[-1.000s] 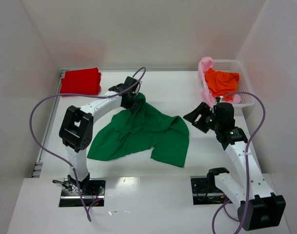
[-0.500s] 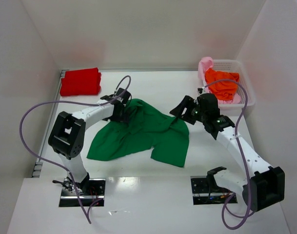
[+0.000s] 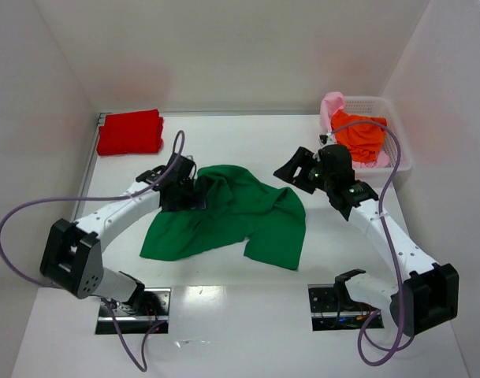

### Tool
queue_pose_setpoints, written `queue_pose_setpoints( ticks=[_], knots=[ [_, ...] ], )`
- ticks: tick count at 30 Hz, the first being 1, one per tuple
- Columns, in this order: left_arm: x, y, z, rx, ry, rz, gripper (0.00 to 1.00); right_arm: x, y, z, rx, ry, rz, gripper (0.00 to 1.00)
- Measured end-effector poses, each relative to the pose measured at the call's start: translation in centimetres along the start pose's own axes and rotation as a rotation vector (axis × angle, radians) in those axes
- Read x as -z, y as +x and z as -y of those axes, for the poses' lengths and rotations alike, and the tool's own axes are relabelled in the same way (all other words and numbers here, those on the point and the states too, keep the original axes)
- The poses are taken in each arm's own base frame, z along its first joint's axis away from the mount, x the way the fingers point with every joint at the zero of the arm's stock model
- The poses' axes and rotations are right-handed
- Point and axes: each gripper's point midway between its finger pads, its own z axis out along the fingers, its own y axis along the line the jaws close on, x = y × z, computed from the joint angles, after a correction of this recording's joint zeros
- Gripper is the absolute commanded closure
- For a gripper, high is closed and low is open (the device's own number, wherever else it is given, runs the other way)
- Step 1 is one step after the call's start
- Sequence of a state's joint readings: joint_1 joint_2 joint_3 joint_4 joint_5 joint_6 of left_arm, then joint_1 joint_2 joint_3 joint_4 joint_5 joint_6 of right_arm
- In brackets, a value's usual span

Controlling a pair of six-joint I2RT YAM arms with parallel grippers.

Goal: Fold and stack the t-shirts
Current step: Flatten out the tshirt

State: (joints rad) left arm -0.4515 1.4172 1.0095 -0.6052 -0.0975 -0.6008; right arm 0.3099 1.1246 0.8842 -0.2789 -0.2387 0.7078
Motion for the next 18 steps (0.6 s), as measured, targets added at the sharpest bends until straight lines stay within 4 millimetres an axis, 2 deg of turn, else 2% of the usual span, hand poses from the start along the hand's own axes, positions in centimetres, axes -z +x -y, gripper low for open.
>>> queue_pose_setpoints(
  ticks=[5,11,14,18],
  knots=[
    [1.7,1.8,0.7,0.041,0.081,-0.032,0.0,-0.8,-0.1,0.1,0.0,0.008,-0.009,0.28],
    [3.3,4.3,2.4,0.023,0.221,-0.112,0.0,-0.8,-0.5,-0.1,0.002,0.004,-0.001,0.28],
    [3.7,4.3,3.0,0.024,0.239,-0.134,0.0,-0.8,-0.7,-0.2,0.004,0.001,0.008,0.28],
    [3.5,2.9,2.7,0.102,0.195,-0.082,0.0,-0.7,-1.0,-0.4,0.006,-0.001,0.015,0.27]
  ],
)
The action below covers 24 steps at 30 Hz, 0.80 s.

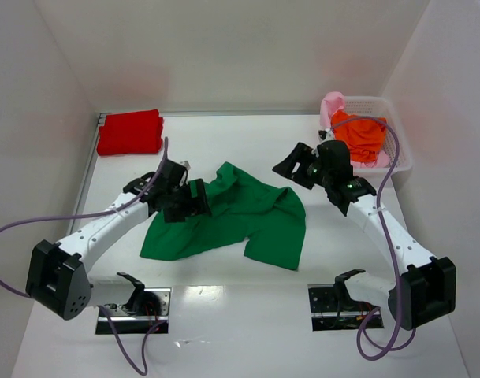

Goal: Fold and stack the t-shirts
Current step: Flatten out the tshirt

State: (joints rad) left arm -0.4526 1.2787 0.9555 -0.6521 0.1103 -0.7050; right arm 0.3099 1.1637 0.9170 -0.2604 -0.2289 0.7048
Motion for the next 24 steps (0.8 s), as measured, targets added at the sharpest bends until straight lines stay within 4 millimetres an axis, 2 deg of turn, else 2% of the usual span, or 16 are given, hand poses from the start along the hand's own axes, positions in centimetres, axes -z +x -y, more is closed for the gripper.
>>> queue_pose_setpoints(
  ticks=[4,6,9,17,24],
  knots=[
    [-0.4,-1.9,-1.1,0.142,-0.019,0.12,0.0,0.1,-0.5,-0.4,0.003,-0.007,0.013,0.26],
    [-0.7,-2.1,-2.3,0.22,-0.049,0.176,0.0,0.2,-0.7,-0.6,0.005,-0.012,0.021,0.25],
    [-1.2,-2.4,-3.2,0.283,-0.083,0.216,0.01,0.4,-0.8,-0.7,0.007,-0.015,0.028,0.25],
    [-4.7,-4.0,-4.9,0.359,-0.165,0.24,0.18,0.5,-0.9,-0.8,0.009,-0.018,0.032,0.24],
    [-7.0,-4.4,-7.0,0.407,-0.235,0.227,0.25,0.7,-1.0,-0.9,0.018,-0.023,0.037,0.24]
  ],
)
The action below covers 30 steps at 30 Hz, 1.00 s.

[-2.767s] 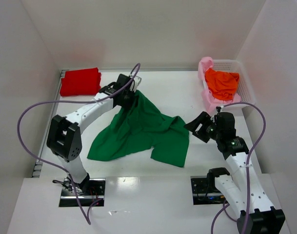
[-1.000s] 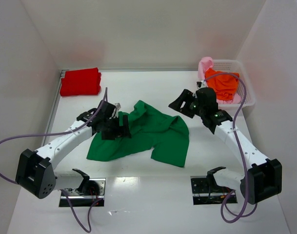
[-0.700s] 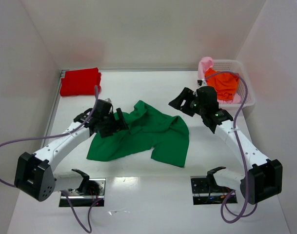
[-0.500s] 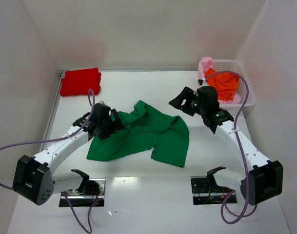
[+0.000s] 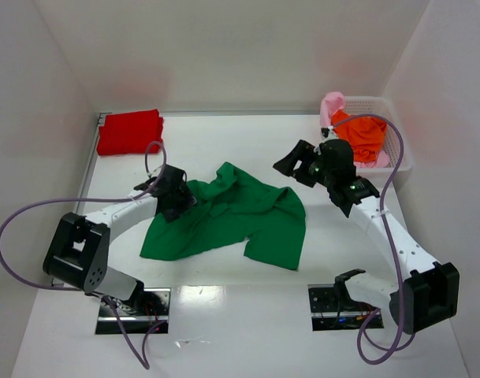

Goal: Fold and stack the t-shirts
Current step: Flatten out the tshirt

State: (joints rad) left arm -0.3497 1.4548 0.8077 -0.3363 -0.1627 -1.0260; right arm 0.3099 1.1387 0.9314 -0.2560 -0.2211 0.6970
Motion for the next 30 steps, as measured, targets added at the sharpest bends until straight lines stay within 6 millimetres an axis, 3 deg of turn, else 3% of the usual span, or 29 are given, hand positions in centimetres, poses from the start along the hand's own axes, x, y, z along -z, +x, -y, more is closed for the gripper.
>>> queue_pose_setpoints(
  ticks=[8,22,26,30],
  knots=[
    [-1.3,-1.4,0.1,0.026,-0.012,0.025,0.39,0.5,-0.3,-0.4,0.005,-0.011,0.014,0.24],
    [-2.8,-1.6,0.2,0.027,-0.028,0.022,0.44,0.5,-0.3,-0.3,0.005,-0.009,0.014,0.24],
    [-2.7,-1.6,0.1,0.028,-0.031,0.026,0.79,0.5,-0.3,-0.3,0.006,-0.008,0.017,0.24],
    [-2.7,-1.6,0.0,0.027,-0.035,0.027,0.88,0.6,-0.4,-0.3,0.006,-0.008,0.02,0.24]
  ],
)
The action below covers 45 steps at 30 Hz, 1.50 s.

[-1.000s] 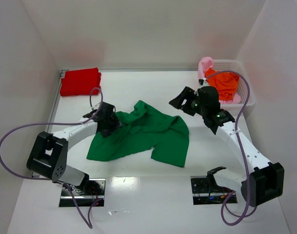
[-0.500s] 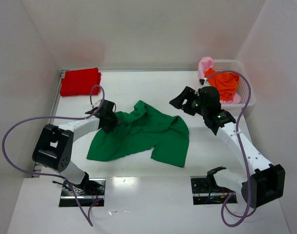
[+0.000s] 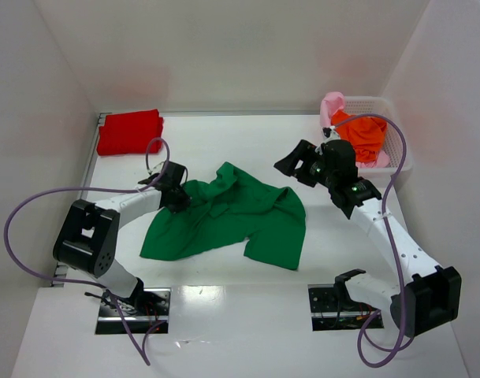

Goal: Fold and stack the t-shirts
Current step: Flatten out the tshirt

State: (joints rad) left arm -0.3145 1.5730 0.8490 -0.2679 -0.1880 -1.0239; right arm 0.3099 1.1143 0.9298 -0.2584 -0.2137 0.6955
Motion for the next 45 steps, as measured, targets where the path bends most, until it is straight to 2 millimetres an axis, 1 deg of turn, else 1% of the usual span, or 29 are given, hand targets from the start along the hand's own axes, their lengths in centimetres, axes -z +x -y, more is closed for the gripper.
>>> queue_pose_setpoints(
  ticks=[3,8,11,14,16,17,18,19,21,22,23,25,26,31,33,37,38,40,43,45],
  knots=[
    [0.0,0.0,0.0,0.0,-0.001,0.0,1.0,0.0,0.0,0.0,0.0,0.001,0.001,0.24],
    [0.0,-0.2,-0.3,0.005,-0.009,0.002,1.0,0.1,0.0,0.0,0.001,-0.001,0.002,0.24],
    [0.5,-1.3,-0.7,0.017,-0.018,0.009,1.0,0.2,0.0,-0.1,0.001,-0.001,0.003,0.24],
    [2.4,-4.3,0.1,0.039,0.022,0.064,1.0,0.2,0.0,-0.1,0.001,-0.004,0.002,0.24],
    [4.2,-6.9,0.8,0.062,0.068,0.122,1.0,0.2,0.1,-0.2,0.002,-0.007,-0.002,0.24],
    [6.4,-9.8,1.4,0.091,0.125,0.192,1.0,0.2,0.2,-0.2,0.003,-0.009,-0.007,0.24],
    [7.1,-10.7,1.6,0.099,0.142,0.212,1.0,0.1,0.3,-0.2,0.004,-0.008,-0.011,0.24],
    [8.4,-12.3,1.9,0.111,0.169,0.253,1.0,-0.1,0.5,-0.2,0.006,-0.006,-0.018,0.24],
    [10.7,-15.3,2.3,0.131,0.223,0.326,1.0,-0.5,1.3,-0.2,0.018,-0.006,-0.042,0.24],
    [11.5,-16.5,2.3,0.137,0.24,0.356,1.0,-0.7,1.7,-0.3,0.027,-0.007,-0.055,0.24],
    [11.8,-17.2,2.3,0.141,0.25,0.37,1.0,-0.8,2.4,-0.5,0.04,-0.013,-0.072,0.24],
    [11.9,-17.6,2.1,0.144,0.255,0.373,1.0,-1.0,3.4,-1.0,0.062,-0.027,-0.098,0.24],
    [11.7,-17.4,2.0,0.14,0.255,0.362,1.0,-1.1,4.1,-1.5,0.077,-0.039,-0.116,0.24],
    [11.2,-17.0,1.9,0.123,0.264,0.324,1.0,-2.3,6.3,-1.7,0.11,-0.042,-0.179,0.24],
    [11.2,-17.3,1.6,0.133,0.267,0.324,1.0,-3.0,7.8,-1.9,0.127,-0.043,-0.218,0.24],
    [11.2,-18.4,0.3,0.164,0.245,0.342,1.0,-4.1,11.0,-2.3,0.162,-0.042,-0.294,0.24],
    [11.1,-18.6,-0.1,0.172,0.235,0.347,1.0,-4.5,12.0,-2.3,0.171,-0.035,-0.319,0.24],
    [11.0,-18.8,-0.8,0.184,0.211,0.355,1.0,-5.0,13.3,-1.8,0.179,-0.017,-0.35,0.24],
    [10.9,-18.8,-1.4,0.192,0.18,0.361,1.0,-6.1,14.5,-0.6,0.188,0.029,-0.378,0.24],
    [10.8,-18.8,-1.6,0.195,0.166,0.363,1.0,-6.3,14.6,-0.2,0.191,0.045,-0.38,0.24]
  ],
)
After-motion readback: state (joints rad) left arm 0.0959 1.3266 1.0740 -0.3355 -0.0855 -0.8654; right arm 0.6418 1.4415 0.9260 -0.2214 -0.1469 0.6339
